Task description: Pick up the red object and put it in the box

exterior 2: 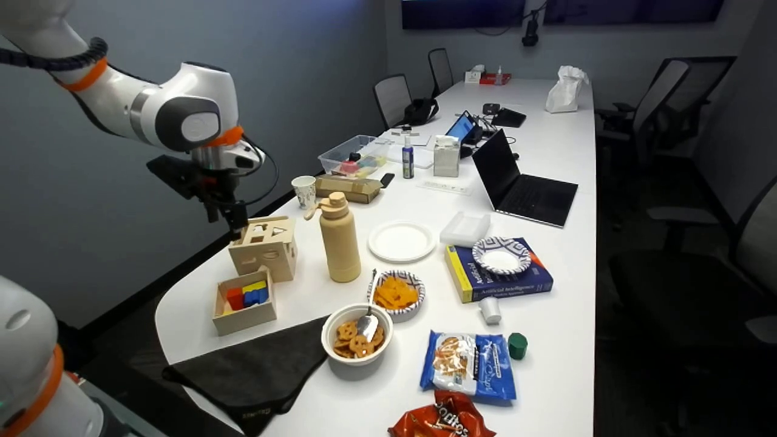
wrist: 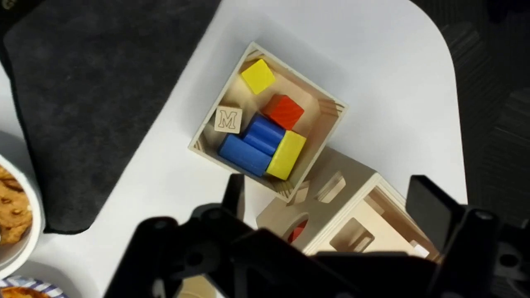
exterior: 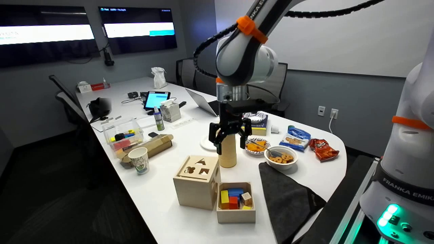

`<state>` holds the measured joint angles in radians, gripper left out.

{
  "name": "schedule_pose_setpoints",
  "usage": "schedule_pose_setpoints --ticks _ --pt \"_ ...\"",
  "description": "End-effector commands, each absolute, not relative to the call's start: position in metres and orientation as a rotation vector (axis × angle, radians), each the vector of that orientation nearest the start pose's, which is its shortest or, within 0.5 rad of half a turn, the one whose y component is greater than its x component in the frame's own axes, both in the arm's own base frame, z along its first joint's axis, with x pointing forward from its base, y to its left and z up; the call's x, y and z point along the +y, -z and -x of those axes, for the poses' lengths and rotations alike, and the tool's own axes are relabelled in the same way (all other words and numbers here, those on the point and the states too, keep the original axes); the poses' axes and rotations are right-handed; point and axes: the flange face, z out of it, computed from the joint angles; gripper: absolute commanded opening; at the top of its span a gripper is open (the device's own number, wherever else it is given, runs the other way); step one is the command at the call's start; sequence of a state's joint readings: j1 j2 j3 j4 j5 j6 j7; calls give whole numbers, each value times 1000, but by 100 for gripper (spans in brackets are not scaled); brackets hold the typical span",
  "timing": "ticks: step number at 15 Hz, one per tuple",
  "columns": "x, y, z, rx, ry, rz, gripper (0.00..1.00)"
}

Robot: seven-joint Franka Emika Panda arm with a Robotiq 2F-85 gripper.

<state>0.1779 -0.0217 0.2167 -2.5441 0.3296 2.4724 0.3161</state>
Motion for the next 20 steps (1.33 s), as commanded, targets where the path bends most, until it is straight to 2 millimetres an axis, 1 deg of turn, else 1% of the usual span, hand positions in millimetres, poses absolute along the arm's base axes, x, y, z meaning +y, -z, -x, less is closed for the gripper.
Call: schedule_pose_setpoints --ticks 1,4,6,11,14,16,20 --pt "189 -237 -414 452 -198 2892 100" --pt "198 -209 -404 619 -237 2856 100" --pt "200 -192 -399 734 -253 2823 100" --pt "196 -154 -394 925 -304 2742 100" --pt "189 -133 -392 1003 -305 2733 100" --pt "186 -121 -393 1019 -304 2743 100" --pt "183 -108 -396 1048 -282 2761 100"
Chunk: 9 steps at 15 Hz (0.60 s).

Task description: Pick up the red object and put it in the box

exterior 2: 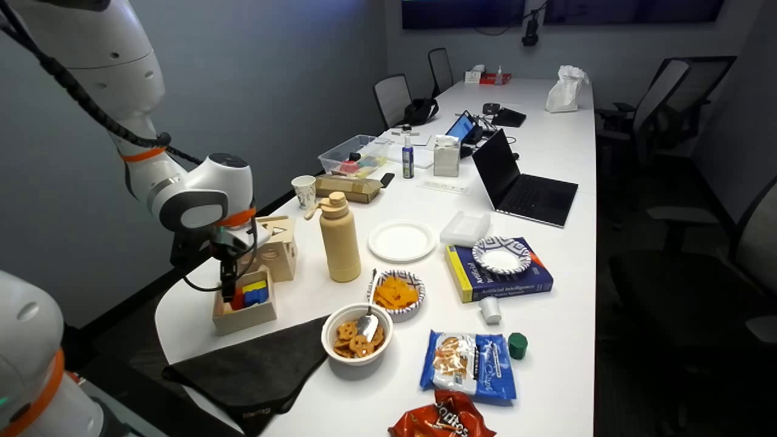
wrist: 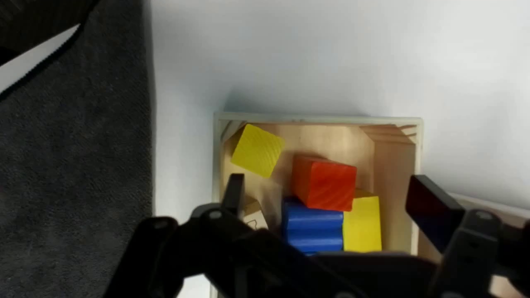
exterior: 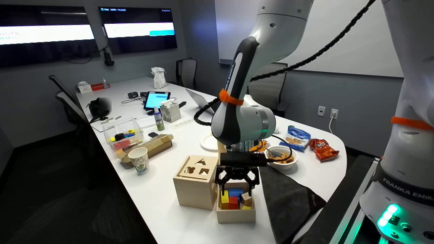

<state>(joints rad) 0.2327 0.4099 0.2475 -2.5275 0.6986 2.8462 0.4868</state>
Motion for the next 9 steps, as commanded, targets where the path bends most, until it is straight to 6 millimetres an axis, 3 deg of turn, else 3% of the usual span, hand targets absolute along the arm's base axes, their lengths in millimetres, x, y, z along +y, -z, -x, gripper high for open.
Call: schedule_pose_setpoints --ticks 1,9 --pt "182 -105 -397 1052 -285 2763 100" --pt "182 -88 -403 1063 -312 2765 100"
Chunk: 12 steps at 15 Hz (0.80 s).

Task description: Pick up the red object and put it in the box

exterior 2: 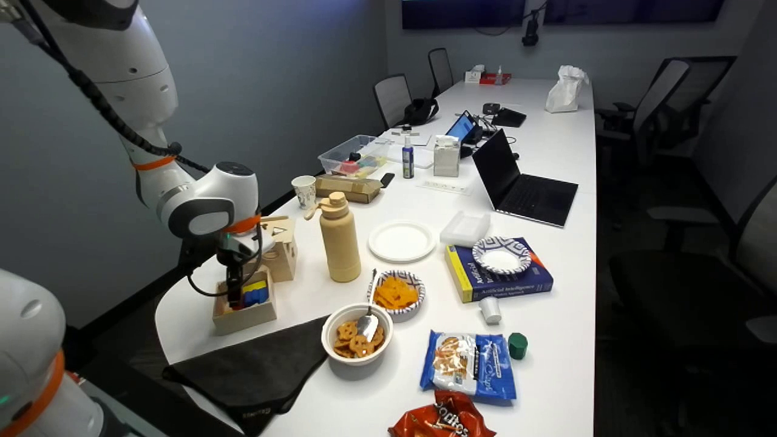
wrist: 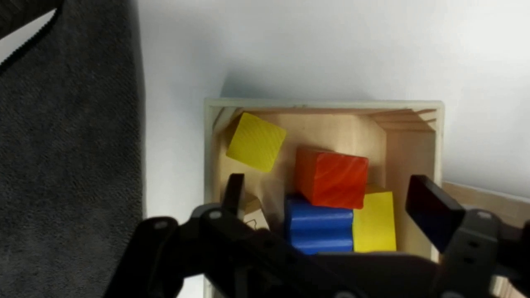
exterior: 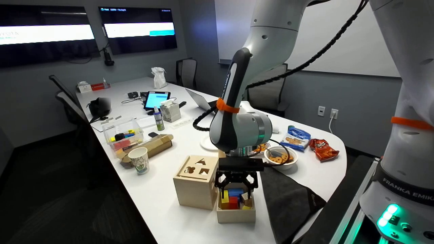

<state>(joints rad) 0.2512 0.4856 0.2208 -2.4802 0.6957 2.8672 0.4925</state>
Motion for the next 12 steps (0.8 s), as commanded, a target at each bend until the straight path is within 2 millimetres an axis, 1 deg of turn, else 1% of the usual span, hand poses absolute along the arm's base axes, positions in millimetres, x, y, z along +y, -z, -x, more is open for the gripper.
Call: schedule_pose_setpoints --ticks 1,6,7,8,9,11,12 --pt "182 -86 -404 1064 -316 2766 100" --pt "182 -81 -408 1060 -330 2775 100" --pt "181 -80 -409 1057 -329 2775 75" --pt "181 -80 -409 1055 -331 2776 72" --pt "182 -79 -410 1053 -333 2774 66" --pt "182 -79 -410 1052 -338 2772 49" --pt "182 -78 -411 1050 -340 2770 42"
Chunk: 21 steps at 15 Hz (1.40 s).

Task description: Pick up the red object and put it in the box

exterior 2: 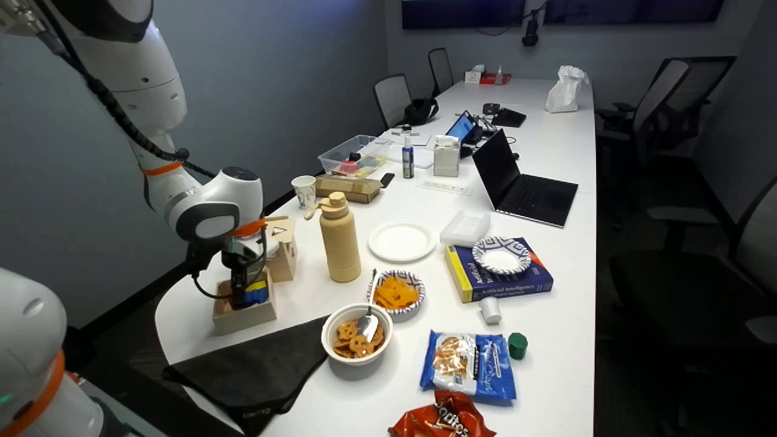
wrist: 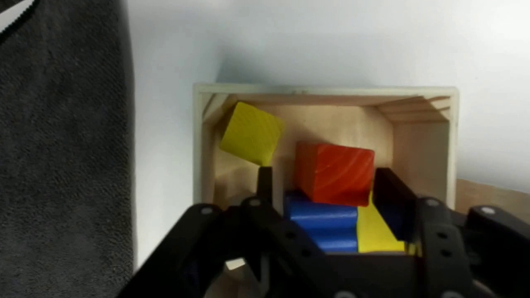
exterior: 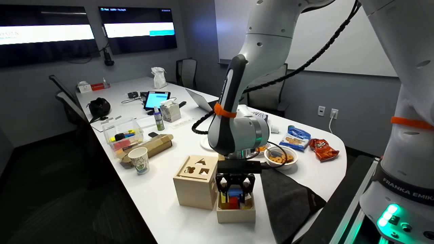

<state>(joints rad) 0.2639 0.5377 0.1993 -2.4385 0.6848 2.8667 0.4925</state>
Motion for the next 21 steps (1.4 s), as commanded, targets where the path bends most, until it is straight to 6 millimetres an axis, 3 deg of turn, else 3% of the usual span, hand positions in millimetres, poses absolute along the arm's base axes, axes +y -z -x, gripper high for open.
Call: schedule_pose_setpoints --ticks 1,4,7,10,15,21 --pt "182 -77 -411 1050 -343 2767 33" --pt "182 -77 -411 1047 -351 2760 11" --pt "182 -82 -412 1026 -363 2752 8" --pt "182 -99 -409 975 -385 2752 8" --pt "174 -155 -411 809 -463 2787 8" --pt "165 -240 -438 618 -525 2862 8"
